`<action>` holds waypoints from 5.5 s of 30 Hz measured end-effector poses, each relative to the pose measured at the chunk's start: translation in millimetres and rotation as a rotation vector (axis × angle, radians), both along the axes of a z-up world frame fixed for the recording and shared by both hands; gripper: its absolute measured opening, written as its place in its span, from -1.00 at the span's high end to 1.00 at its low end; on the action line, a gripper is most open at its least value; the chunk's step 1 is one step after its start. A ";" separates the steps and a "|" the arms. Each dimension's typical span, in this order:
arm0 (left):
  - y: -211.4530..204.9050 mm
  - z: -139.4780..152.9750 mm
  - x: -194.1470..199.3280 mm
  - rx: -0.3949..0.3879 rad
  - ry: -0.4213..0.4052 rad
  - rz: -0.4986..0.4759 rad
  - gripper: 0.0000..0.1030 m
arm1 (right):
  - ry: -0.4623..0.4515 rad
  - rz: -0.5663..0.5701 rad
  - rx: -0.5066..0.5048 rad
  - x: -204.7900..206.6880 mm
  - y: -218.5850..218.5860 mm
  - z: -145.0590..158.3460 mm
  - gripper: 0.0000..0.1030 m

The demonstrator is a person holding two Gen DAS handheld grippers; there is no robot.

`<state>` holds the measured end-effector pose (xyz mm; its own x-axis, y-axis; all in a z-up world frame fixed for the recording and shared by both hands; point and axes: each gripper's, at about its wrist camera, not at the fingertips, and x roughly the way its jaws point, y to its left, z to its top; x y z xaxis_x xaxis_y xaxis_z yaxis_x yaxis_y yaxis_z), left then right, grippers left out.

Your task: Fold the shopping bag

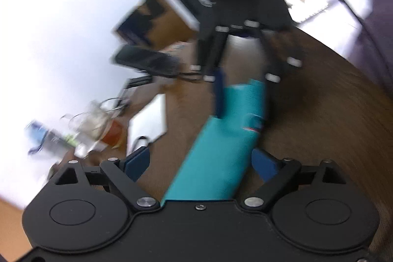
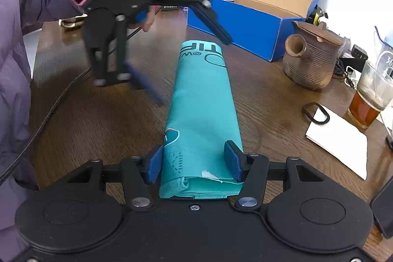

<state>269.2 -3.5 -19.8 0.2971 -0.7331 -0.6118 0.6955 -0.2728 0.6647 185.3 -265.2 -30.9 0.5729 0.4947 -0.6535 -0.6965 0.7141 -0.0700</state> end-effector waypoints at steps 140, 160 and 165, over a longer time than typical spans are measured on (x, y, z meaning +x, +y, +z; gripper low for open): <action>35.2 -31.6 -21.2 -0.176 0.459 -0.032 1.00 | -0.922 0.602 -0.189 -110.3 119.1 -52.7 0.41; 34.4 -32.2 -14.1 -0.185 0.412 -0.020 1.00 | 0.465 0.185 0.790 64.9 58.2 4.5 0.55; 35.0 -33.8 -17.0 -0.188 0.387 -0.030 1.00 | 0.473 0.086 0.790 46.7 55.5 7.9 0.49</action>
